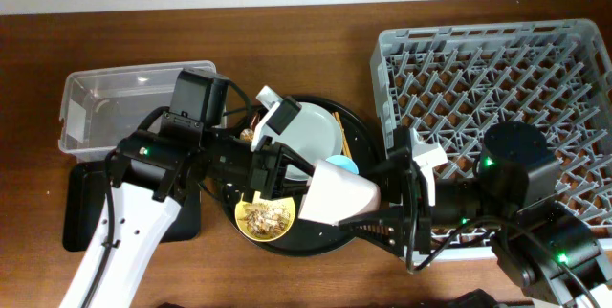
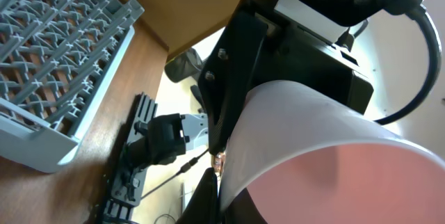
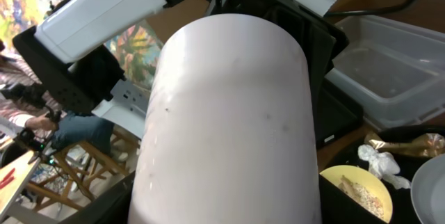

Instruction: Sort waste into correct bins and load items into the dishwasher rack

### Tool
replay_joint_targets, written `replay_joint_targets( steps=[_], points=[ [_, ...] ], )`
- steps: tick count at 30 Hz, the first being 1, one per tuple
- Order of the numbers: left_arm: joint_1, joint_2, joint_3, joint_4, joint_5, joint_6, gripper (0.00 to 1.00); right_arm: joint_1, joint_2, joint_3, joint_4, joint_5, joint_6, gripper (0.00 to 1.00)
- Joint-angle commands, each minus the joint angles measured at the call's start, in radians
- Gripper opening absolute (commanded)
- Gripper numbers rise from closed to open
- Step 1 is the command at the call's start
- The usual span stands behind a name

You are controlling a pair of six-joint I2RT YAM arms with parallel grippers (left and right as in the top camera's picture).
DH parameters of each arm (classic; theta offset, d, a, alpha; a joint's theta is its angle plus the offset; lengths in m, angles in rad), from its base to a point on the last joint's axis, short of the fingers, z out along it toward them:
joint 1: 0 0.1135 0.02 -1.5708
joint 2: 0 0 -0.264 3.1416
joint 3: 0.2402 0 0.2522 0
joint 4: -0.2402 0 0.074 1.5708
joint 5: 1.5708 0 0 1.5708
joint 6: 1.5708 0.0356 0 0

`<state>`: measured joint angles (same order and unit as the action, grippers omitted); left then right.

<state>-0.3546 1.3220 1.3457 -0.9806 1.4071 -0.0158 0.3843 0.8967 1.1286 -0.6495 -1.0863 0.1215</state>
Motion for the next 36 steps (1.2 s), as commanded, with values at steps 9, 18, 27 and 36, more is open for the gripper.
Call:
replay_joint_targets(
  steps=[9, 18, 27, 36],
  points=[
    [-0.011, 0.001, 0.012, 0.000, -0.111, 0.009, 1.00, -0.057, -0.097, 0.018, -0.108, 0.404, 0.102, 0.48],
    [-0.011, 0.001, 0.012, 0.000, -0.306, 0.009, 1.00, -0.424, -0.108, 0.042, -0.586, 0.943, 0.164, 0.48],
    [-0.011, 0.001, 0.012, -0.049, -0.365, 0.009, 1.00, -0.581, 0.416, 0.042, -0.653, 0.977, 0.105, 0.49],
    [-0.011, 0.001, 0.012, -0.053, -0.377, 0.009, 1.00, -0.580, 0.498, 0.119, -0.649, 0.950, 0.074, 0.78]
  ],
)
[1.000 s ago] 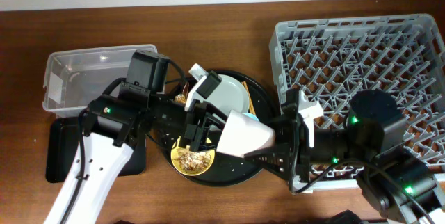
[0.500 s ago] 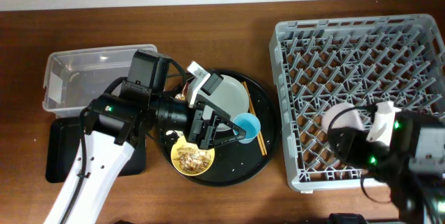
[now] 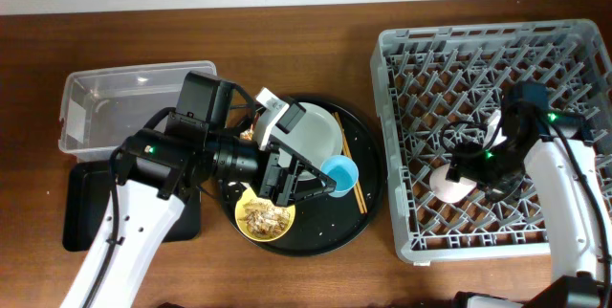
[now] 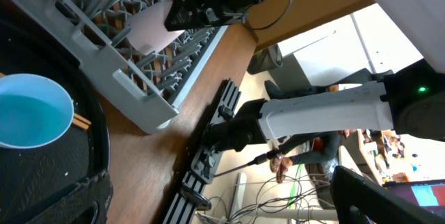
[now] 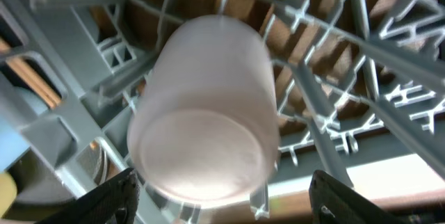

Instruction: Sort waste into correct bins and load items into the dishwasher rack

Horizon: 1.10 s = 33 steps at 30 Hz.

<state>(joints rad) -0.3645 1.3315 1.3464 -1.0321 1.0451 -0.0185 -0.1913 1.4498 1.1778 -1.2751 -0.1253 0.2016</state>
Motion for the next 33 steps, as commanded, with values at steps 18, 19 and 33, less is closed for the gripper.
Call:
replay_joint_targets(
  steps=[18, 19, 33],
  points=[
    [-0.335, 0.455, -0.104, 0.389, -0.955, -0.251, 0.56, 0.211, -0.449, 0.156, -0.121, -0.118, 0.106, 0.79],
    [-0.335, 0.472, -0.104, 0.391, -0.956, -0.251, 0.50, 0.211, -0.444, 0.156, -0.122, -0.118, 0.106, 0.79],
    [0.050, 0.211, 0.065, 0.069, -0.012, -0.071, 0.01, 0.256, -0.443, 0.156, -0.082, -0.620, -0.166, 0.78]
  ],
)
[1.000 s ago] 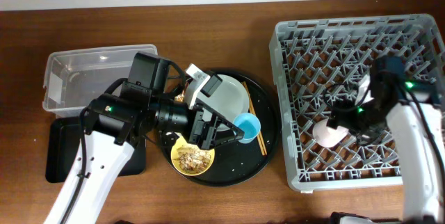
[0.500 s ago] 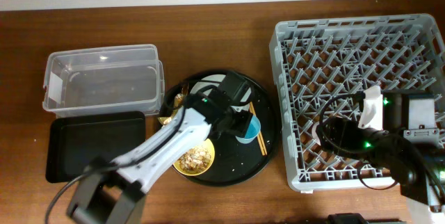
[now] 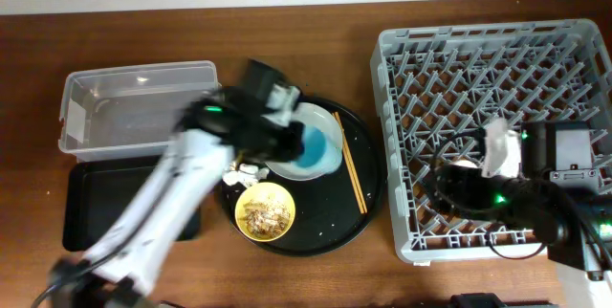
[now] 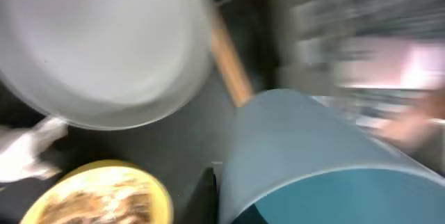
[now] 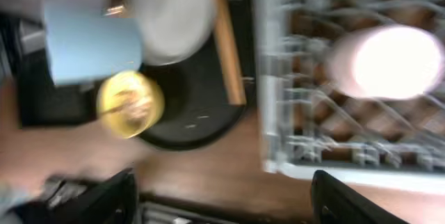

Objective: Sort waste into correct bins and load items into the dishwasher rack
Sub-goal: 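Grasp the blue cup with the left gripper and hand it to the right gripper, then place the blue cup upside down in the dish rack with the right gripper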

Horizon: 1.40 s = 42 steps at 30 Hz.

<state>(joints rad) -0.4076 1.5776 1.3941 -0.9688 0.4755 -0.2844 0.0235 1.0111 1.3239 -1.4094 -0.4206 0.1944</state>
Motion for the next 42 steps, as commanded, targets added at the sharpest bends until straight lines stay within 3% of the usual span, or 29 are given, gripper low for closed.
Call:
replay_joint_targets(
  steps=[1, 3, 6, 12, 14, 18, 22, 25, 30, 31, 32, 33, 39, 40, 42],
  points=[
    [0.140, -0.035, 0.017, -0.006, 0.780, 0.260, 0.01, 0.064, -0.004, 0.010, 0.099, -0.417, -0.165, 0.78],
    [0.155, -0.035, 0.015, -0.021, 0.977, 0.301, 0.01, 0.134, -0.004, 0.010, 0.265, -0.564, -0.148, 0.78],
    [0.113, -0.035, 0.015, -0.020, 1.094, 0.301, 0.01, 0.214, 0.019, 0.010, 0.412, -0.526, -0.072, 0.78],
    [0.063, -0.035, 0.015, -0.019, 1.098, 0.301, 0.01, 0.225, 0.086, 0.010, 0.484, -0.551, -0.055, 0.78],
    [0.056, -0.035, 0.015, -0.012, 1.098, 0.301, 0.01, 0.269, 0.097, 0.010, 0.535, -0.594, -0.055, 0.67],
    [0.056, -0.035, 0.015, 0.015, 1.096, 0.301, 0.01, 0.398, 0.097, 0.010, 0.550, -0.542, -0.058, 0.58],
    [0.057, -0.035, 0.015, 0.016, 1.098, 0.301, 0.01, 0.402, 0.096, 0.010, 0.528, -0.506, -0.058, 0.71],
    [0.057, -0.035, 0.015, 0.018, 1.098, 0.301, 0.01, 0.402, 0.095, 0.010, 0.523, -0.507, -0.058, 0.75],
    [0.057, -0.035, 0.015, 0.025, 1.099, 0.301, 0.02, 0.401, 0.059, 0.011, 0.528, -0.425, -0.058, 0.59],
    [0.057, -0.035, 0.015, 0.025, 1.098, 0.301, 0.26, 0.401, 0.037, 0.011, 0.528, -0.386, -0.058, 0.58],
    [0.057, -0.035, 0.015, 0.025, 1.098, 0.301, 0.70, 0.401, 0.010, 0.011, 0.526, -0.340, -0.058, 0.58],
    [0.057, -0.035, 0.015, 0.026, 1.096, 0.301, 1.00, 0.401, -0.018, 0.012, 0.522, -0.294, -0.054, 0.58],
    [0.057, -0.035, 0.015, 0.025, 1.047, 0.300, 1.00, 0.400, -0.182, 0.035, 0.248, 0.244, 0.166, 0.58],
    [0.057, -0.035, 0.015, 0.025, 1.046, 0.301, 1.00, 0.400, -0.193, 0.037, 0.123, 0.457, 0.333, 0.58],
    [0.057, -0.035, 0.015, 0.025, 1.046, 0.301, 1.00, 0.400, -0.191, 0.037, 0.026, 0.612, 0.451, 0.58]
  ],
)
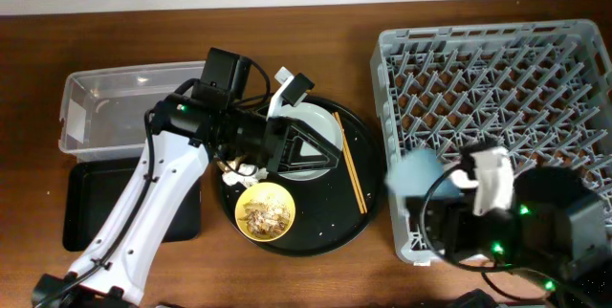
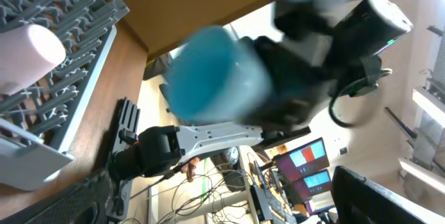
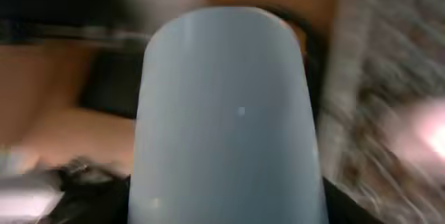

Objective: Sort waste into correct bins and load items into the dishwasher rack
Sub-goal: 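Place the blue cup upside down in the dish rack with the right gripper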

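A light blue cup (image 1: 414, 171) hangs over the left front edge of the grey dishwasher rack (image 1: 497, 69), and my right gripper (image 1: 432, 191) is shut on it. The cup (image 3: 226, 113) fills the right wrist view. My left gripper (image 1: 330, 153) stands open over the black round tray (image 1: 368, 208), pointing right, with nothing between its fingers. A white cup (image 2: 24, 53) lies in the rack, seen in the left wrist view. On the tray are a white plate (image 1: 317, 121), a yellow bowl of food scraps (image 1: 265, 211) and chopsticks (image 1: 350, 174).
A clear plastic bin (image 1: 115, 107) stands at the far left with a flat black bin (image 1: 81, 217) in front of it. Crumpled wrappers (image 1: 245, 166) lie on the tray under my left arm. Most rack slots hold nothing.
The blue cup was in my left gripper above the white plate; now it is in my right gripper at the rack's left front edge. My left gripper has opened.
First both grippers were at the white cup above the tray. Then the white cup lay in the rack by my right gripper, and my left gripper stood open beside the blue cup. Later my left gripper held the blue cup, which my right gripper now holds.
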### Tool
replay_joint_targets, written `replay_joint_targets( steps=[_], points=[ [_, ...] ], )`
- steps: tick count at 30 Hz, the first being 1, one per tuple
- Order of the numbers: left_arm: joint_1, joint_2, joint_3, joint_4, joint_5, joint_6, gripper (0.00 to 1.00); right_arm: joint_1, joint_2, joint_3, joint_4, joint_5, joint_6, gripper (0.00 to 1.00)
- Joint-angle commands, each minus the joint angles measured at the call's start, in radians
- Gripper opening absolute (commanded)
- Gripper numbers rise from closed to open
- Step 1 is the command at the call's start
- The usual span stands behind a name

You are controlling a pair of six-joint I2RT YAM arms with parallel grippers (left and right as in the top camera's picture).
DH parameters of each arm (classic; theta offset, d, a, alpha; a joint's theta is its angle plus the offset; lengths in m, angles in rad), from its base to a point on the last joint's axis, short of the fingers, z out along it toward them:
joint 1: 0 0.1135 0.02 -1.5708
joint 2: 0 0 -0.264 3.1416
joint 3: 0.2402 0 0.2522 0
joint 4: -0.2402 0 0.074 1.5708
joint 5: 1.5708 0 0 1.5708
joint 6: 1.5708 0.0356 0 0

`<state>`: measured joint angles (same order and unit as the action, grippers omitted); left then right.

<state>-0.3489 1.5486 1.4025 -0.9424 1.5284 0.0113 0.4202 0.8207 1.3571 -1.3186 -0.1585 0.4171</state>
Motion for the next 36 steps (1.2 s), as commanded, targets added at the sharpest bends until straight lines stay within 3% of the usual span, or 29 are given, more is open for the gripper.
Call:
replay_joint_targets(
  steps=[1, 6, 10, 13, 15, 17, 21, 25, 27, 29, 32, 36],
  points=[
    [-0.002, -0.006, 0.006, -0.001, -0.007, 0.005, 1.00, 0.003, -0.001, 0.004, -0.108, 0.452, 0.282, 0.58],
    [-0.002, -0.006, 0.006, -0.001, -0.011, 0.005, 1.00, 0.003, 0.019, 0.004, -0.156, 0.554, 0.335, 0.58],
    [-0.002, -0.006, 0.006, -0.002, -0.033, 0.005, 1.00, -0.014, 0.150, 0.004, -0.192, 0.619, 0.316, 0.59],
    [-0.002, -0.006, 0.006, -0.002, -0.033, 0.005, 1.00, -0.193, 0.268, 0.004, -0.189, 0.615, 0.293, 0.59],
    [-0.002, -0.006, 0.006, -0.002, -0.033, 0.005, 1.00, -0.415, 0.351, 0.004, -0.160, 0.569, 0.188, 0.59],
    [-0.002, -0.006, 0.006, -0.002, -0.034, 0.005, 1.00, -0.600, 0.419, 0.004, -0.098, 0.361, -0.018, 0.59],
    [-0.002, -0.006, 0.006, -0.008, -0.059, 0.005, 1.00, -0.850, 0.579, 0.004, -0.084, 0.092, -0.163, 0.59],
    [-0.002, -0.006, 0.006, -0.017, -0.060, 0.005, 1.00, -0.872, 0.710, 0.003, -0.095, 0.053, -0.182, 0.59],
    [-0.002, -0.006, 0.006, -0.017, -0.060, 0.005, 1.00, -0.872, 0.772, 0.003, -0.106, 0.065, -0.186, 0.76],
    [-0.002, -0.006, 0.006, -0.017, -0.059, 0.005, 1.00, -0.872, 0.801, 0.003, -0.110, 0.109, -0.180, 0.80],
    [-0.002, -0.006, 0.006, -0.017, -0.060, 0.005, 1.00, -0.872, 0.802, 0.003, -0.102, 0.116, -0.174, 0.86],
    [-0.002, -0.006, 0.006, -0.017, -0.060, 0.005, 1.00, -0.865, 0.726, 0.026, -0.107, 0.035, -0.197, 0.86]
  ],
)
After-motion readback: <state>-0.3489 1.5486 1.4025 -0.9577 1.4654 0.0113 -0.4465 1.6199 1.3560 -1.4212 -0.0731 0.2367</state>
